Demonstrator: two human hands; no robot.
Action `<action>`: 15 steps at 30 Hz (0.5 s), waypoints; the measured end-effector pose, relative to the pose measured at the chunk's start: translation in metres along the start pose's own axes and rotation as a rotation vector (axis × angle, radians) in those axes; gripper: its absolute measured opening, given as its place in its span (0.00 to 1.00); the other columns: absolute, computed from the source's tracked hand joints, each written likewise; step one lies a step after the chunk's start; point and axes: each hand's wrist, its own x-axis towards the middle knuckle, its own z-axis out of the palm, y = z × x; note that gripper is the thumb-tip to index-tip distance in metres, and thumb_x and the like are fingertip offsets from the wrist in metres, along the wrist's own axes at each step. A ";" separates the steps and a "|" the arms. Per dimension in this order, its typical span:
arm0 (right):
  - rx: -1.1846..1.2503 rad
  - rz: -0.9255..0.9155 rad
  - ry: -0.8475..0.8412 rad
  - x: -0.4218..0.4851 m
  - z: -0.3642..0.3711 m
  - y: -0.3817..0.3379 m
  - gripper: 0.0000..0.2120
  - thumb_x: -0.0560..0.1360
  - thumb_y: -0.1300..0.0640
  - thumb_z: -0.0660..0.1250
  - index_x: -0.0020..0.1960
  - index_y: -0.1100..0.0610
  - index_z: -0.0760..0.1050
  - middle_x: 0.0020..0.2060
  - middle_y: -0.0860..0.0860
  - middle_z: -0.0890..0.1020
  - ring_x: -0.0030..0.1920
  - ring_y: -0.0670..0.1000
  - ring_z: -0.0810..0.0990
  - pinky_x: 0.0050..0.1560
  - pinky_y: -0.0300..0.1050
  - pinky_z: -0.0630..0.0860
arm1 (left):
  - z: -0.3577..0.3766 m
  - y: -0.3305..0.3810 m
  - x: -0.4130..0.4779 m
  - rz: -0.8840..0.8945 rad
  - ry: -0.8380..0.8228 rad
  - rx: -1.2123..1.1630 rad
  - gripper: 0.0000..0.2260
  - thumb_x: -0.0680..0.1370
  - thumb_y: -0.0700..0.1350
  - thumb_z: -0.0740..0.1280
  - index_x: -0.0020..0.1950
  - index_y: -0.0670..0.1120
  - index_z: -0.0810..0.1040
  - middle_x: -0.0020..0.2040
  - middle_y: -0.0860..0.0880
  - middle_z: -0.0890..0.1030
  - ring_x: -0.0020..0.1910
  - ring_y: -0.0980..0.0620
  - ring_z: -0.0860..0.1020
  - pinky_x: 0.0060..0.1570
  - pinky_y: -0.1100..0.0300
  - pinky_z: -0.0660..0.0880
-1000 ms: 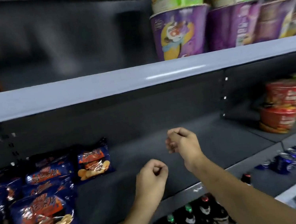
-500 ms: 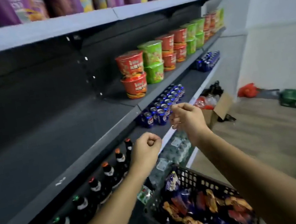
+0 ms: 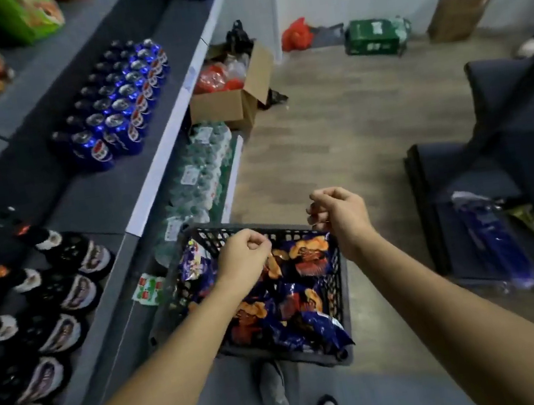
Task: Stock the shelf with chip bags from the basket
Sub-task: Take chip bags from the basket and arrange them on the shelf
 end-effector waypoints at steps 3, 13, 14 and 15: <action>-0.036 0.092 0.071 0.012 -0.018 0.050 0.06 0.81 0.64 0.65 0.45 0.60 0.75 0.32 0.53 0.77 0.23 0.43 0.74 0.28 0.39 0.69 | 0.038 -0.036 0.021 -0.082 -0.134 0.063 0.03 0.79 0.45 0.69 0.45 0.47 0.79 0.37 0.51 0.79 0.38 0.50 0.79 0.38 0.57 0.74; -0.096 0.322 0.187 0.029 -0.046 0.178 0.04 0.81 0.62 0.65 0.47 0.60 0.76 0.36 0.54 0.81 0.33 0.50 0.79 0.37 0.42 0.76 | 0.112 -0.133 0.040 -0.074 -0.684 0.377 0.28 0.77 0.34 0.67 0.73 0.54 0.67 0.75 0.49 0.66 0.60 0.46 0.76 0.46 0.58 0.73; -0.101 0.339 0.194 0.028 -0.047 0.184 0.05 0.81 0.62 0.65 0.47 0.60 0.76 0.36 0.54 0.81 0.33 0.49 0.78 0.36 0.41 0.75 | 0.115 -0.135 0.041 -0.057 -0.708 0.387 0.30 0.76 0.36 0.70 0.74 0.54 0.66 0.76 0.48 0.66 0.62 0.46 0.75 0.49 0.58 0.73; -0.104 0.354 0.203 0.028 -0.048 0.189 0.05 0.81 0.63 0.65 0.47 0.59 0.76 0.35 0.53 0.81 0.33 0.49 0.78 0.34 0.39 0.75 | 0.119 -0.139 0.042 -0.039 -0.722 0.385 0.30 0.76 0.39 0.72 0.75 0.55 0.66 0.75 0.48 0.67 0.64 0.46 0.74 0.53 0.57 0.73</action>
